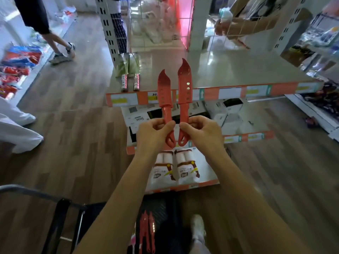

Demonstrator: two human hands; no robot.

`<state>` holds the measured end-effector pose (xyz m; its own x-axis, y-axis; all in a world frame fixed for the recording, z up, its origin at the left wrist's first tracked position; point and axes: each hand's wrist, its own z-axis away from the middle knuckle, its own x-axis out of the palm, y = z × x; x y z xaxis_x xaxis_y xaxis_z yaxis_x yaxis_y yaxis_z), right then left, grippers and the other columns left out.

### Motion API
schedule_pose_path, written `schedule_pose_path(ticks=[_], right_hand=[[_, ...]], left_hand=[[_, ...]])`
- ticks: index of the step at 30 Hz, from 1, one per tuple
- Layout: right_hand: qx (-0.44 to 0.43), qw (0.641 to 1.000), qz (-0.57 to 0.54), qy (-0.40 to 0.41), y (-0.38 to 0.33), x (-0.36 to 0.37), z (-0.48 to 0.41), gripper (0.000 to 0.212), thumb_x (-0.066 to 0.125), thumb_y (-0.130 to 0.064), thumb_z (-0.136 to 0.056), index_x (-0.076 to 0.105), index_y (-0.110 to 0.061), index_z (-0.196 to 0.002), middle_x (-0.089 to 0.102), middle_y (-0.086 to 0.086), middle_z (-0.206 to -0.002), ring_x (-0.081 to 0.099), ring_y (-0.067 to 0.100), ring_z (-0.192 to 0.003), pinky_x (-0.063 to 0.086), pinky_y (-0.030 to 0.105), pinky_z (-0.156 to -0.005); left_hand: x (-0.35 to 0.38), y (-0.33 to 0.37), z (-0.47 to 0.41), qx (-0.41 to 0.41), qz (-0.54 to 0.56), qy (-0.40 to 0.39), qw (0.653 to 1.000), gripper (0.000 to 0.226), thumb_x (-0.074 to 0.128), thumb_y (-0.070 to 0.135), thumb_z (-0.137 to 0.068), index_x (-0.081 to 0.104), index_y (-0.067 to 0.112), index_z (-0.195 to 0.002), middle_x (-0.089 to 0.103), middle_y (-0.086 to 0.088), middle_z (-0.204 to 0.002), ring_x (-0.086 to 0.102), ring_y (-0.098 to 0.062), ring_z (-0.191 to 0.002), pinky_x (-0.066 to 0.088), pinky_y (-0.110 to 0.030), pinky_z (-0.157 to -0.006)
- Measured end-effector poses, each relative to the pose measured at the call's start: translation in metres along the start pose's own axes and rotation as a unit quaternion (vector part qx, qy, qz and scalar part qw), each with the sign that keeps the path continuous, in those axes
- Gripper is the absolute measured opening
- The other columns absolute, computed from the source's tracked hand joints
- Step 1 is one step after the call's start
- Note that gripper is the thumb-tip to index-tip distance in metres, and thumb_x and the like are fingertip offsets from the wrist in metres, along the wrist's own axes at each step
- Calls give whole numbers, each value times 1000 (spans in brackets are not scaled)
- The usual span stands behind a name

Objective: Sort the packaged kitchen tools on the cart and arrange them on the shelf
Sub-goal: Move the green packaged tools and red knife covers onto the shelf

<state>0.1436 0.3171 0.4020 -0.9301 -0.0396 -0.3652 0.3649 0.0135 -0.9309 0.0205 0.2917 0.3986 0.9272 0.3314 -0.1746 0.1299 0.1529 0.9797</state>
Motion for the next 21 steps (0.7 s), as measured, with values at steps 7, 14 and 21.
schedule_pose_path(ticks=[7,14,21], right_hand=[[-9,998,7,-59,-11,4,-101,18,71,-28,-79,68,-11,-87,72,7,-78,69,21,-75,57,41,-78],[-1,993,14,-117,-18,8,-168,14,68,-29,-82,60,-29,-70,68,-8,-57,67,5,-58,56,30,-74],[-15,988,2,-151,-21,16,-203,10,69,-24,-81,64,-25,-73,71,0,-70,68,13,-60,59,32,-69]], left_hand=[[12,20,-81,15,-55,65,996,12,66,26,-83,65,23,-72,68,0,-72,67,-15,-73,55,-33,-75],[21,33,-150,-5,-76,99,992,17,69,23,-81,66,16,-97,71,-3,-79,68,-7,-67,56,-23,-71],[20,37,-187,25,-118,120,985,26,67,18,-83,66,7,-106,71,-8,-85,66,-15,-70,55,-26,-66]])
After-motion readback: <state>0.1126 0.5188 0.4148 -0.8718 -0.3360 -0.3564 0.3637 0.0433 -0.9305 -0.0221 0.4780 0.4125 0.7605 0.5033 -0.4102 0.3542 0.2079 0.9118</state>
